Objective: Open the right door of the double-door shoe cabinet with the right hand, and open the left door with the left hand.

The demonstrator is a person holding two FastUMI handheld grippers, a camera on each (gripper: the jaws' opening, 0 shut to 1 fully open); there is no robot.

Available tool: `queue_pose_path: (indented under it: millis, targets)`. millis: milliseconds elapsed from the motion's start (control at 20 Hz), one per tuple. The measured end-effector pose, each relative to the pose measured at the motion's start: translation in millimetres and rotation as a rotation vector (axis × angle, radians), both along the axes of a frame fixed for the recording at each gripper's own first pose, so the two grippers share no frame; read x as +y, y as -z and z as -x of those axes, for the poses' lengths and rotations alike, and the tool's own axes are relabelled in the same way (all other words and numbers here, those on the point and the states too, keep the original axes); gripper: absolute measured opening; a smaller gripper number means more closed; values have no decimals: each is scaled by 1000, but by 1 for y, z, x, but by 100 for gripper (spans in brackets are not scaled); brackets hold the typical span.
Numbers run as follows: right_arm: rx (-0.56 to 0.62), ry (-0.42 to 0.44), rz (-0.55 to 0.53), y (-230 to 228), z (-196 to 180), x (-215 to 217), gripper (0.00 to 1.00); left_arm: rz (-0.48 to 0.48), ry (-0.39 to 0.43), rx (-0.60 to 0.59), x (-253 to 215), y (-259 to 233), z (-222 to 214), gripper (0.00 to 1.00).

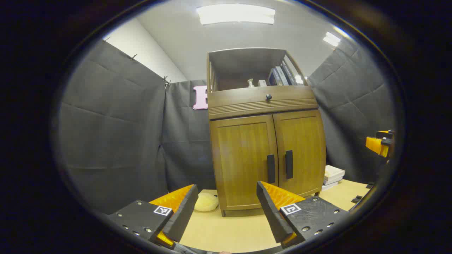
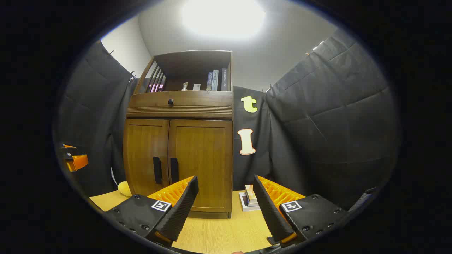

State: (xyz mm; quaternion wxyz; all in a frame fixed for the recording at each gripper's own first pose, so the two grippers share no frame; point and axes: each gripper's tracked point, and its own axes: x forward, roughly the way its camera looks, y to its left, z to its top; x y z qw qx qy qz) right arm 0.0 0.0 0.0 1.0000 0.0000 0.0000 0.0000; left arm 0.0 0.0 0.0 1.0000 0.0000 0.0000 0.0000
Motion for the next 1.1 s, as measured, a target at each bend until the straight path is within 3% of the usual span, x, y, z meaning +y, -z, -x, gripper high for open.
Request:
queue_pose_path:
  millis: [1100]
  targets:
    - [17, -53, -26, 4, -2, 6, 98, 5, -22, -8, 6, -1, -4, 96]
